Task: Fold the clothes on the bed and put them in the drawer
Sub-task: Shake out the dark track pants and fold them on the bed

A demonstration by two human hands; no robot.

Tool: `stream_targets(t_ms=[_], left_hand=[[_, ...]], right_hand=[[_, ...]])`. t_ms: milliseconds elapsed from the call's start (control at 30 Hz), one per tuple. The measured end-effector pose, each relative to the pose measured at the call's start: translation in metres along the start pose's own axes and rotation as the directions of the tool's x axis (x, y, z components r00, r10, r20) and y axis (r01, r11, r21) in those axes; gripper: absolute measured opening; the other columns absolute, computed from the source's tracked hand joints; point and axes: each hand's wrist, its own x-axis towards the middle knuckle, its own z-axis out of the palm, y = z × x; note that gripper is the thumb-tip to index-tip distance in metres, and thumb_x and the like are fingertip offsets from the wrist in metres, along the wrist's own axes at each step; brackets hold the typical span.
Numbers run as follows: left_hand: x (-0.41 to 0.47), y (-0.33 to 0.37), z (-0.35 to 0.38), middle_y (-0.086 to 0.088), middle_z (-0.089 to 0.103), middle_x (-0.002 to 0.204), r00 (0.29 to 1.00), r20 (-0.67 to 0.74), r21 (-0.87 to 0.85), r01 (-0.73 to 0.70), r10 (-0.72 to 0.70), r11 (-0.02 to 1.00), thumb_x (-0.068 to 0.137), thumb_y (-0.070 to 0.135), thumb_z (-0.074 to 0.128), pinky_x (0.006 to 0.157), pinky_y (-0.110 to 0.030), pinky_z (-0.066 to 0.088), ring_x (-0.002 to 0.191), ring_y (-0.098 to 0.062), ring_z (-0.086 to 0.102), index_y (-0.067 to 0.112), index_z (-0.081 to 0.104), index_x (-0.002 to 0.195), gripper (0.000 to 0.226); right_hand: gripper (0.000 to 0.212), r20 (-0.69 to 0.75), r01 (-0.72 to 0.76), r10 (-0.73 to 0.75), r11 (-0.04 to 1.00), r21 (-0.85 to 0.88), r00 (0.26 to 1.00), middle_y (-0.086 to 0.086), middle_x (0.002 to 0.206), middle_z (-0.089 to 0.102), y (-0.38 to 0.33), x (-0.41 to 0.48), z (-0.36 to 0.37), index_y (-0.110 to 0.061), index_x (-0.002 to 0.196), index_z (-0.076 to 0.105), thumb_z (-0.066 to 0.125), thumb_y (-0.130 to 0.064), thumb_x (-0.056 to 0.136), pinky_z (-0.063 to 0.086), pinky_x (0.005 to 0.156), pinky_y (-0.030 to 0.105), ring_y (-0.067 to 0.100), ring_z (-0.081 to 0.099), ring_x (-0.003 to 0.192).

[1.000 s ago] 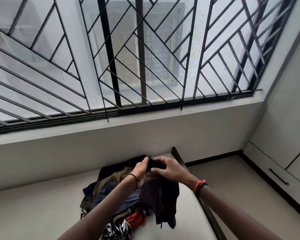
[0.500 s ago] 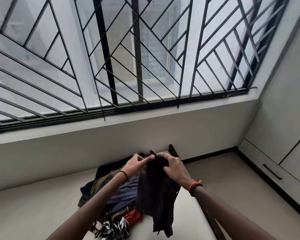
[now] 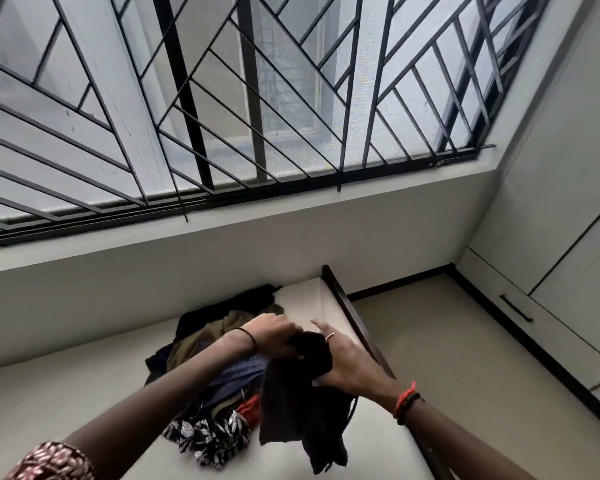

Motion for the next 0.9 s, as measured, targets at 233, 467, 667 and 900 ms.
stream_targets(t_ms=[233,467,667,900], left_hand=[[0.031,0.0,0.022,-0.008,0.061,0.121,0.977,0.195,0.044,-0.1,0.09,0.994,0.082,0.055,0.059,0.088,-0.039,0.046,0.112,-0.032,0.057,0.023,0.054,0.12,0.05],[0.081,-0.015,-0.008,-0.011,0.061,0.12,0.989,0.145,0.069,-0.05,0.039,0.996,0.084,0.053,0.058,0.087,-0.039,0.047,0.112,-0.032,0.057,0.019,0.053,0.123,0.052],[0.103,-0.023,-0.01,-0.007,0.065,0.112,0.996,-0.083,0.142,0.003,0.009,0.99,0.089,0.051,0.05,0.079,-0.037,0.047,0.105,-0.032,0.06,0.023,0.053,0.121,0.042],[0.085,0.006,0.129,0.003,0.074,0.086,0.804,-0.563,0.079,-0.177,0.19,0.981,0.075,0.022,0.038,0.057,-0.02,0.053,0.07,-0.01,0.07,0.015,0.074,0.09,0.04]], right_hand=[[0.056,0.249,-0.071,0.07,0.997,-0.005,0.966,-0.003,0.101,0.059,0.042,0.011,-0.013,-0.013,0.121,0.058,0.075,-0.004,0.068,0.043,0.077,0.015,0.016,0.057,0.1],[0.044,0.173,-0.048,0.058,0.997,-0.062,0.983,0.001,0.098,0.057,0.062,0.065,-0.054,-0.006,0.114,0.059,0.075,-0.005,0.073,0.036,0.072,0.019,0.013,0.051,0.094],[0.03,0.041,-0.044,0.045,0.999,-0.002,0.998,0.01,0.094,0.066,0.077,0.08,-0.075,-0.007,0.106,0.058,0.067,-0.002,0.078,0.052,0.08,0.035,0.023,0.063,0.09],[0.049,-0.144,0.136,-0.166,0.971,-0.196,0.976,0.007,0.123,0.064,0.138,0.041,0.043,-0.014,0.124,0.06,0.049,0.003,0.08,0.053,0.087,0.034,0.024,0.061,0.111]])
